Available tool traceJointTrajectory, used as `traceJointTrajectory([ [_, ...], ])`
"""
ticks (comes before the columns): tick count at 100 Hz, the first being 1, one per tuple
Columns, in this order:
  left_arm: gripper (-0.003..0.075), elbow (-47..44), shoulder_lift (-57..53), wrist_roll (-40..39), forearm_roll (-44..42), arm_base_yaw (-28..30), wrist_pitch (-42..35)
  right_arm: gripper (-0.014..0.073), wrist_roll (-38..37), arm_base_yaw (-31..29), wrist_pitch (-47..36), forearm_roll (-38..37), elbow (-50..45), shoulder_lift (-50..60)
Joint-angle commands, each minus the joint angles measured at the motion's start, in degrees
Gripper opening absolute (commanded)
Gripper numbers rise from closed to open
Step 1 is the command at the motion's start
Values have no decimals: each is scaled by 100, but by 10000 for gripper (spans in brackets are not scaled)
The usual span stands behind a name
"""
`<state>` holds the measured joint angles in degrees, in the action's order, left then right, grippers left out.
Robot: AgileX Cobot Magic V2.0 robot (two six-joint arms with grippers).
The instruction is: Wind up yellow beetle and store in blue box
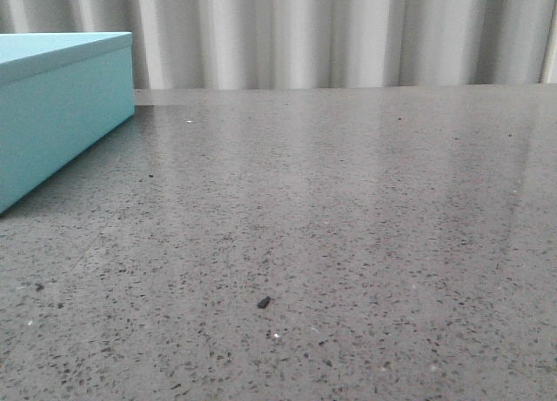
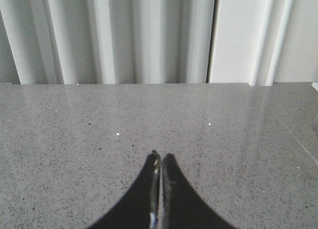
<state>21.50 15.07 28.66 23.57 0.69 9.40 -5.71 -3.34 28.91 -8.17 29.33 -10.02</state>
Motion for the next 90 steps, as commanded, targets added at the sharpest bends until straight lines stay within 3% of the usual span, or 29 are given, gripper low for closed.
traceJointTrajectory([
  [1,-21,-99,-259,-5,117,0,-574,-61,28,-2,-637,-99,31,-77],
  [32,-21,-633,-702,-5,536,0,-574,-61,28,-2,-2387,-99,-1210,-77],
  [55,-21,-938,-702,-5,1072,0,-766,-62,19,-2,-2638,1009,-2214,-77],
  [90,-21,-1072,-702,-5,1100,0,-766,-62,19,-2,-2742,1010,-2584,-77],
])
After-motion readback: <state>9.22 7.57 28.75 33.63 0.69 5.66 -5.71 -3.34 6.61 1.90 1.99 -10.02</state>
